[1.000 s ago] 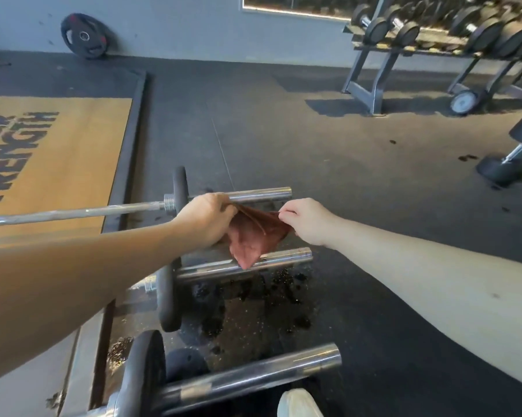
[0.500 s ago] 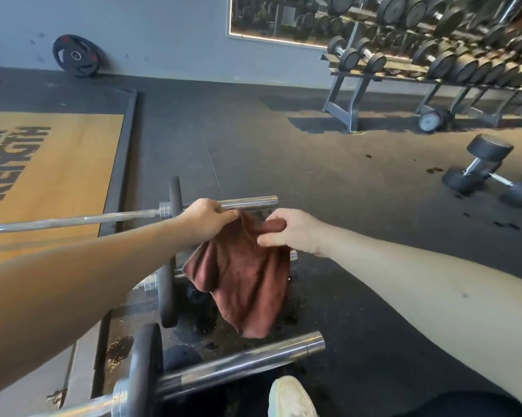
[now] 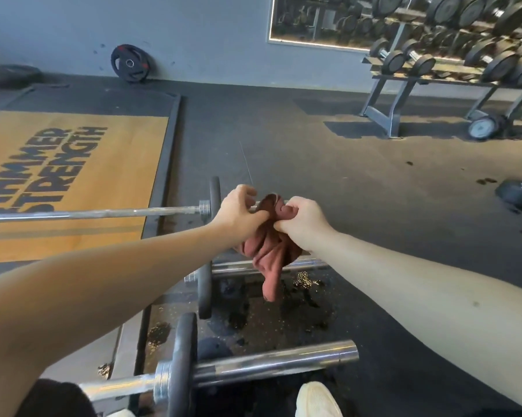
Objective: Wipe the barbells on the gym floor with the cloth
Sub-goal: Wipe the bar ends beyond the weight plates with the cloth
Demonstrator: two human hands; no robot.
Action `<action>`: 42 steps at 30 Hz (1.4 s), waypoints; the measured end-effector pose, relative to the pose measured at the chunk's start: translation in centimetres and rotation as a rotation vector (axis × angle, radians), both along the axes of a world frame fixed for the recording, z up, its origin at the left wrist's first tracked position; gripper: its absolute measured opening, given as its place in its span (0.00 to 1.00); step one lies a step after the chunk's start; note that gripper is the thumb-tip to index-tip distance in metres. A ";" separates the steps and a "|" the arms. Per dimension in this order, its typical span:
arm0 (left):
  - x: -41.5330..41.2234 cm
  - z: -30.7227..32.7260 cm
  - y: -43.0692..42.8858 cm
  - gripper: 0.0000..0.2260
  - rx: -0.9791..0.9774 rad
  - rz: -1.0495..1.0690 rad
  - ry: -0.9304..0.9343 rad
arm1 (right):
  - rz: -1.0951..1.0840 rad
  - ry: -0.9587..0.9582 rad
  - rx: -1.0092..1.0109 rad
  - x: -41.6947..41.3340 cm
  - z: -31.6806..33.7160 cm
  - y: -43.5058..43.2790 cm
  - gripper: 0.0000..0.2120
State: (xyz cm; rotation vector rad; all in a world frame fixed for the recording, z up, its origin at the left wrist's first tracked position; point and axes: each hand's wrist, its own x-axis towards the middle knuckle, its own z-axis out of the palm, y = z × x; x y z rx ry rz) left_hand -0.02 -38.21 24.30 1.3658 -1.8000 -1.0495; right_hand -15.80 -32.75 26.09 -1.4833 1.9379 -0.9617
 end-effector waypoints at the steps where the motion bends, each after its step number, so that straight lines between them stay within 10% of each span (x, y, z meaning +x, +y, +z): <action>1: 0.2 -0.4 -0.1 0.23 0.053 0.074 0.022 | -0.030 -0.026 -0.024 0.1 0.2 -0.3 0.11; 9: 2.4 -6.4 1.1 0.40 0.657 0.080 0.014 | -0.222 -0.437 -0.023 0.2 1.1 -2.0 0.12; 14: 1.8 -6.7 1.6 0.16 0.543 -0.044 0.174 | -0.287 -0.638 0.031 -0.7 0.6 -2.8 0.14; 24: 2.4 -5.9 0.4 0.05 0.556 -0.021 0.038 | -0.189 -0.809 0.265 -3.4 0.7 -2.4 0.04; 28: 1.8 -6.3 0.0 0.10 0.498 0.106 0.095 | -0.107 -0.876 0.359 -4.3 0.3 -2.3 0.14; 34: 1.8 -5.7 -0.4 0.22 0.396 0.163 -0.054 | -0.140 -0.773 0.275 -4.2 -0.1 -2.3 0.23; 37: 2.5 -6.2 -1.1 0.38 0.657 0.148 0.073 | -0.154 -0.695 0.249 -4.7 -0.4 -2.2 0.22; 42: 2.7 -3.2 0.6 0.28 0.857 -0.159 0.206 | -0.218 -0.231 0.251 -6.1 -1.4 -2.0 0.14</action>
